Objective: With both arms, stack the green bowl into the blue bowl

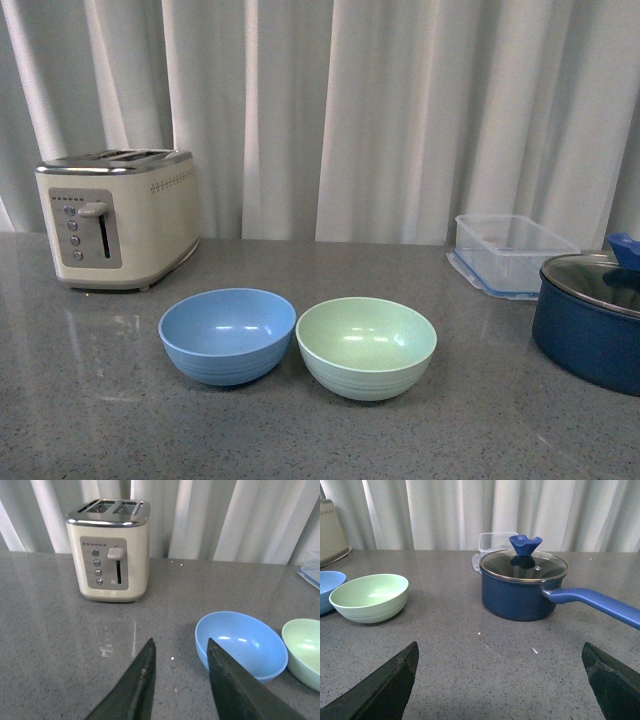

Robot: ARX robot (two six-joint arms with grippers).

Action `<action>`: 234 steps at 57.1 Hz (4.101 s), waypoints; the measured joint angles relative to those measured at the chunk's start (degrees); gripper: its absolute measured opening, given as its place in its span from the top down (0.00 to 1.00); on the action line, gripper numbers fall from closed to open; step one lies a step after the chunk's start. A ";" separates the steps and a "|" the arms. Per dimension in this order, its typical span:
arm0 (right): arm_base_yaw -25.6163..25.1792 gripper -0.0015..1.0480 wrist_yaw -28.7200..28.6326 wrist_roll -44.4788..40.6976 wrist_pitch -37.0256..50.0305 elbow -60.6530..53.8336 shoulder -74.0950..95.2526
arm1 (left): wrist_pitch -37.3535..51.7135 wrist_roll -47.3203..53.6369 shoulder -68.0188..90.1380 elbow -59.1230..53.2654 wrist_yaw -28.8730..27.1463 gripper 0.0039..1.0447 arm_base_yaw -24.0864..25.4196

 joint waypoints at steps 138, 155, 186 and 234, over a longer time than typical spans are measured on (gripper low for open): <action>4.24 0.10 -1.05 1.57 -30.97 20.76 34.21 | -41.42 0.52 -62.03 -18.84 4.37 0.37 4.35; 13.00 0.10 -0.15 6.73 -26.01 43.04 62.60 | -41.42 0.63 -61.99 -18.84 4.37 0.07 4.35; 18.32 0.10 0.66 14.86 -24.85 65.85 91.73 | -41.42 0.66 -62.01 -18.84 4.35 0.06 4.35; 18.82 0.10 -0.39 12.59 -24.96 83.56 110.77 | -41.42 0.66 -62.01 -18.84 4.35 0.06 4.35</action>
